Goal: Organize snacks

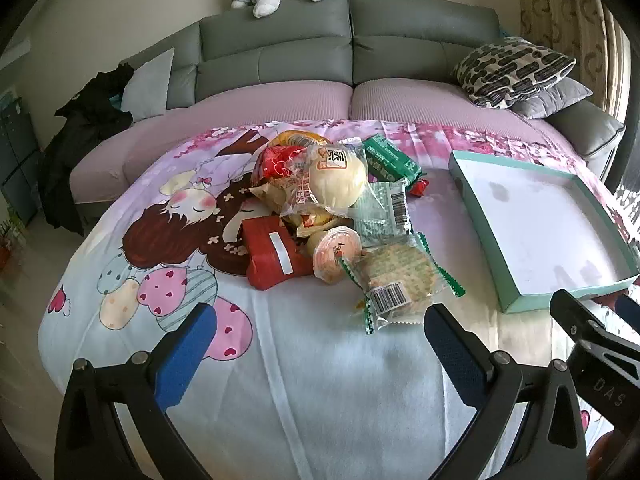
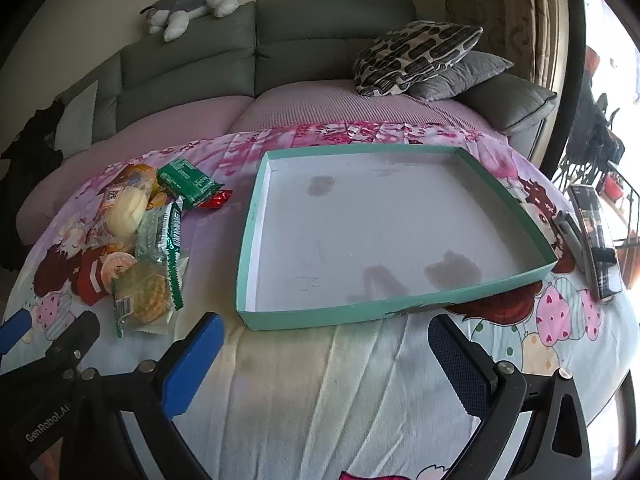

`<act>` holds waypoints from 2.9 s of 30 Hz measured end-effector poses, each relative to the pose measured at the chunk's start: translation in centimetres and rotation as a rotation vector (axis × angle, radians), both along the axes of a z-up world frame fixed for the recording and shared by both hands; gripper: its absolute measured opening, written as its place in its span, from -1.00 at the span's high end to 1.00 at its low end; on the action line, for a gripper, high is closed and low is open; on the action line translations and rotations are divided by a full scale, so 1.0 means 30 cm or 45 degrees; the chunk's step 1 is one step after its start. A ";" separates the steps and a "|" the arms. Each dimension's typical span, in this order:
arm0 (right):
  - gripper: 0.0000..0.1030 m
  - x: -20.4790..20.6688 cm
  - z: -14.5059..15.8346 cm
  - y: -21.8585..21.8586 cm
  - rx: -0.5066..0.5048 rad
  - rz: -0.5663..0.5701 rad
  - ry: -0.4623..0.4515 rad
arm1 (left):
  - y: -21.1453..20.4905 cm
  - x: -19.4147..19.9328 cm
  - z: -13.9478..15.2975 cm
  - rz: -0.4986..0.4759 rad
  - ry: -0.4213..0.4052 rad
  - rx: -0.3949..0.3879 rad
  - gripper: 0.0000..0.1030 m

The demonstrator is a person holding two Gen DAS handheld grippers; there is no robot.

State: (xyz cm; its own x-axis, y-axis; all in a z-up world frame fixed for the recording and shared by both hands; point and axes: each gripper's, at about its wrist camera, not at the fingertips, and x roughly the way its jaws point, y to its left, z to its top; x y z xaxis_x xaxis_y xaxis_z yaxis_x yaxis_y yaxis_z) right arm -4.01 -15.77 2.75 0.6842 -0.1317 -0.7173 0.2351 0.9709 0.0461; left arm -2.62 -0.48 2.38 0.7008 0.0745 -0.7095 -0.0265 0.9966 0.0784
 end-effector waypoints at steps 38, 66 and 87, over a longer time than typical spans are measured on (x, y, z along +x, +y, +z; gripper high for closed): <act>-1.00 -0.001 -0.001 0.002 -0.001 -0.021 -0.009 | 0.026 0.008 -0.009 0.059 0.025 -0.009 -1.00; -1.00 0.001 -0.003 0.003 0.001 -0.027 -0.007 | 0.028 0.010 -0.012 0.065 0.036 -0.009 -1.00; -1.00 -0.007 0.003 0.000 0.003 -0.032 -0.030 | 0.068 -0.001 -0.016 0.110 0.035 -0.070 -1.00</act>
